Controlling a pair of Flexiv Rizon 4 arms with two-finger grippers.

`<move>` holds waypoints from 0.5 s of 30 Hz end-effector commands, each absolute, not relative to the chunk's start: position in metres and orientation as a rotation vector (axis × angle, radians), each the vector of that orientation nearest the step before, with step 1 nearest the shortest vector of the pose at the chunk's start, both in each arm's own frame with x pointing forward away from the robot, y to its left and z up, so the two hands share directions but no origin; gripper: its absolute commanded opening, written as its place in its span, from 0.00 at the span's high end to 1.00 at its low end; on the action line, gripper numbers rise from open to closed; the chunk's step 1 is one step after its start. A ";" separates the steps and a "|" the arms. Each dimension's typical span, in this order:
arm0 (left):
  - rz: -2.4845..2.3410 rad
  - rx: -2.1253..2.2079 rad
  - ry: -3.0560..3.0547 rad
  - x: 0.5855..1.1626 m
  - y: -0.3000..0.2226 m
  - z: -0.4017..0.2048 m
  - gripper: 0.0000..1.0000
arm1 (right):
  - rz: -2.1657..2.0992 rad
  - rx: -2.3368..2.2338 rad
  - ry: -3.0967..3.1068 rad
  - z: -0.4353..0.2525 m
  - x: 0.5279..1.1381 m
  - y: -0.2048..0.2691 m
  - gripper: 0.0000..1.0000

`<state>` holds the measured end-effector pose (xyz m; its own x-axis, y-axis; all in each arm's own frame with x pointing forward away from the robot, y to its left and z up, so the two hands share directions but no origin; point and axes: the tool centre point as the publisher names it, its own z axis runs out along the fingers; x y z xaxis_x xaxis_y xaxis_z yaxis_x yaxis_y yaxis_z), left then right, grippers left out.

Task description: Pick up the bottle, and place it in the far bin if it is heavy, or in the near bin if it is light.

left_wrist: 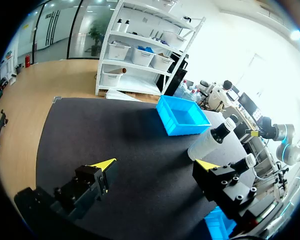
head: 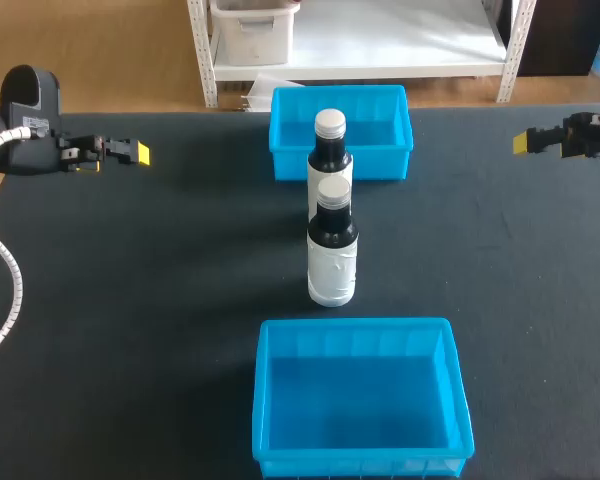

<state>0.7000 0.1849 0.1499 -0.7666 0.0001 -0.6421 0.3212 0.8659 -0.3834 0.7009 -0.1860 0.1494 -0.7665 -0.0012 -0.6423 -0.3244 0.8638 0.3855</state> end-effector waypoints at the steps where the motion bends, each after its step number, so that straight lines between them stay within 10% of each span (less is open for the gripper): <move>1: -0.636 0.231 2.374 0.700 0.185 0.150 0.00 | 0.637 -0.232 2.374 0.150 0.700 -0.186 0.00; 15: -0.636 0.231 2.374 0.700 0.185 0.150 0.00 | 0.786 -0.817 2.192 0.159 0.699 -0.179 0.00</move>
